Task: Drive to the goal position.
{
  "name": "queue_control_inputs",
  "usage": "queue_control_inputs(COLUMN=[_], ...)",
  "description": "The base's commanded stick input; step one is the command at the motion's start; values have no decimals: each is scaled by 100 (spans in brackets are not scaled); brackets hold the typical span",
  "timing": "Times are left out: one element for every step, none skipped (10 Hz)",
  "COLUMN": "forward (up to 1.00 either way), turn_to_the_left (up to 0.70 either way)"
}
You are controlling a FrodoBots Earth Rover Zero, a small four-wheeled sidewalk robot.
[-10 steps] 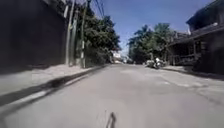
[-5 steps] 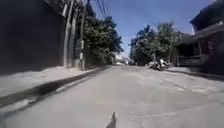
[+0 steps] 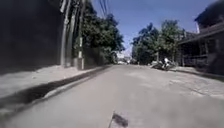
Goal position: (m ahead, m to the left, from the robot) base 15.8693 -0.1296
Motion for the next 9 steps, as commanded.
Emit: queue_control_inputs(forward=[100,100,100,100,100,100,100,100,100], turn_to_the_left=[0,0,0,0,0,0,0,0,0])
